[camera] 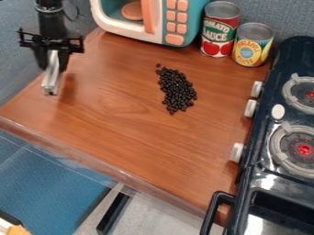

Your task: Sweep into pile

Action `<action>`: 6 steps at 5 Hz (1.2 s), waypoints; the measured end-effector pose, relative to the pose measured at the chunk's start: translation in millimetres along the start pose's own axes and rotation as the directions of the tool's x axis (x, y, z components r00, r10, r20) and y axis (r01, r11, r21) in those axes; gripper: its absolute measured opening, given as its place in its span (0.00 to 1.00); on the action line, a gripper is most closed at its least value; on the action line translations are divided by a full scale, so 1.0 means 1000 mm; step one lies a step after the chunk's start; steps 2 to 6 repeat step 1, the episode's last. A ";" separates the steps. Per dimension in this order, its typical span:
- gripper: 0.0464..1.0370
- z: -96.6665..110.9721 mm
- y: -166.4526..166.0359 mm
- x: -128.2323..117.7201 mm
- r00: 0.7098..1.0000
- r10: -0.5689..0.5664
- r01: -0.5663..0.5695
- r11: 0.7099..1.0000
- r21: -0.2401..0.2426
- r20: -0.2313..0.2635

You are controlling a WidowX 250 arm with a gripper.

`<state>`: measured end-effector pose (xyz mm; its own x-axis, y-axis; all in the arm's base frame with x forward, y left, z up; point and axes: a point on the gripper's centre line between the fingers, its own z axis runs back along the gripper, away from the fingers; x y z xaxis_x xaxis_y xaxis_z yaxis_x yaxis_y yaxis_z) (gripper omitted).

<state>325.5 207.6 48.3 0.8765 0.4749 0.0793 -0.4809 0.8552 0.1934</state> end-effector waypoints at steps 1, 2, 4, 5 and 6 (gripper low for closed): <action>0.90 0.007 0.000 -0.003 0.999 -0.011 0.010 0.999 -0.036 -0.046; 0.90 0.007 0.000 -0.003 0.999 -0.011 0.010 0.999 -0.036 -0.046; 0.90 0.007 0.000 -0.003 0.999 -0.011 0.010 0.999 -0.036 -0.046; 0.90 0.007 0.000 -0.003 0.999 -0.011 0.010 0.999 -0.036 -0.046; 0.90 0.007 0.000 -0.003 0.999 -0.011 0.010 0.999 -0.036 -0.046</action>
